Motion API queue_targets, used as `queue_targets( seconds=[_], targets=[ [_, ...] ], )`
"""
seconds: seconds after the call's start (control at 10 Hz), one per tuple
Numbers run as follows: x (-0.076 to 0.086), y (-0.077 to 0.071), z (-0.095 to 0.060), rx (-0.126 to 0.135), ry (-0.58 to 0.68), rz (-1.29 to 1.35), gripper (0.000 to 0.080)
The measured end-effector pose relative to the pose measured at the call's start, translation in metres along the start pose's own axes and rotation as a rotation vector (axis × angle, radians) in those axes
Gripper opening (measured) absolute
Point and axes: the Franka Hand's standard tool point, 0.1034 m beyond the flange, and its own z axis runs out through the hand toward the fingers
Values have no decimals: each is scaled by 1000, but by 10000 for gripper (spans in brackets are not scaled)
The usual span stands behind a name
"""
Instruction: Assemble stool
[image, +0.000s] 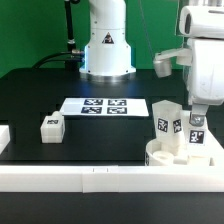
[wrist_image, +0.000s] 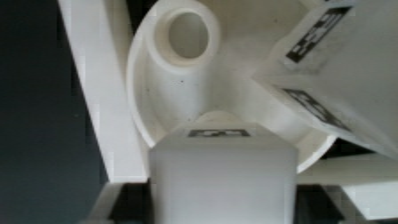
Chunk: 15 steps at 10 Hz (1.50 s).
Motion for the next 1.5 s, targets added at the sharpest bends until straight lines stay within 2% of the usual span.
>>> queue_targets(
  seconds=[0.5,0.8,1.0,1.3,1.4,1.5],
  targets=[
    [6,-9,1,51,6,761,334],
    [11,-11,1,63,11,1156,335],
    [11,-11,1,67,8,1284,335],
    [15,-13,1,93,44,1733,335],
    [17,-14,1,92,50,1861,335],
    [19,-14,0,107,48,2010,335]
  ],
)
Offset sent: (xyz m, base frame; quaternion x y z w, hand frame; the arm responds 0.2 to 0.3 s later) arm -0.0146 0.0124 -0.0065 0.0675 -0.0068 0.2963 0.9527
